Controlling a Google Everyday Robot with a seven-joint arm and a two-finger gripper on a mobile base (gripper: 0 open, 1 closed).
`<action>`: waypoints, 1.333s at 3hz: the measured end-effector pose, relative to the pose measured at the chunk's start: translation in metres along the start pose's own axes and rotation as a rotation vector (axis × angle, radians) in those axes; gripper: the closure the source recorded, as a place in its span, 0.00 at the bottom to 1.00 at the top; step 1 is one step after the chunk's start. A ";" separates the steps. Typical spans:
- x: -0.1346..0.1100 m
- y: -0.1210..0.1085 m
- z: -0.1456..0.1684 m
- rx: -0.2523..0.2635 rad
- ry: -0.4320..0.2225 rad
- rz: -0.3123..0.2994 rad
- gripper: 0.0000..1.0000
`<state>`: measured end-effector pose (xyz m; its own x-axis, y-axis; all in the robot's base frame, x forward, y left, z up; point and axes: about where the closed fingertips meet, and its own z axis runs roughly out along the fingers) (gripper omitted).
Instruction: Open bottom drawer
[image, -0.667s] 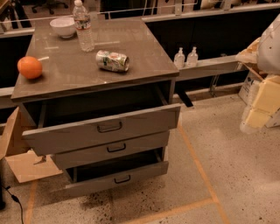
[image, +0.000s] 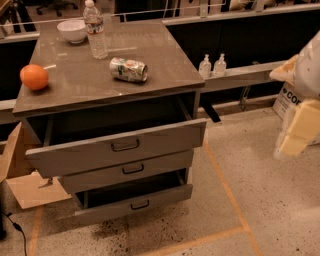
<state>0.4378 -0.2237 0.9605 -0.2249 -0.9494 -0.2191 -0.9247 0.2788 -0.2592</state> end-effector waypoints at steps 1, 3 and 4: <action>0.035 0.023 0.075 -0.054 -0.062 -0.014 0.00; 0.065 0.087 0.229 -0.235 -0.189 -0.112 0.00; 0.062 0.124 0.315 -0.369 -0.184 -0.160 0.00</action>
Offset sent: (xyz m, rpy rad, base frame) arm -0.0335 -0.0214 -0.2861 0.2251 0.1628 0.2188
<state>0.4060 -0.2027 0.6188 -0.0421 -0.9256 -0.3763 -0.9987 0.0282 0.0424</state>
